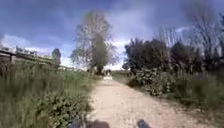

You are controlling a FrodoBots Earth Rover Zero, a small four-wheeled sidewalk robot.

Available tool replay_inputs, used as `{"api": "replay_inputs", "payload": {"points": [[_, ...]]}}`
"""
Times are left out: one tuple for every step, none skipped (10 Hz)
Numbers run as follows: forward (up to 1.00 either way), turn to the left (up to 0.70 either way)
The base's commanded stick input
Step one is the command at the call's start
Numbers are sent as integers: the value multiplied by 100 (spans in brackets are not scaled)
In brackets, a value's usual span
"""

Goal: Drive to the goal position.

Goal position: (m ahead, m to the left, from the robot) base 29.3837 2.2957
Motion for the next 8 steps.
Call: {"api": "replay_inputs", "payload": {"points": [[70,-14],[70,0],[70,-2],[70,-23],[70,-14],[70,0],[70,0],[78,0]]}}
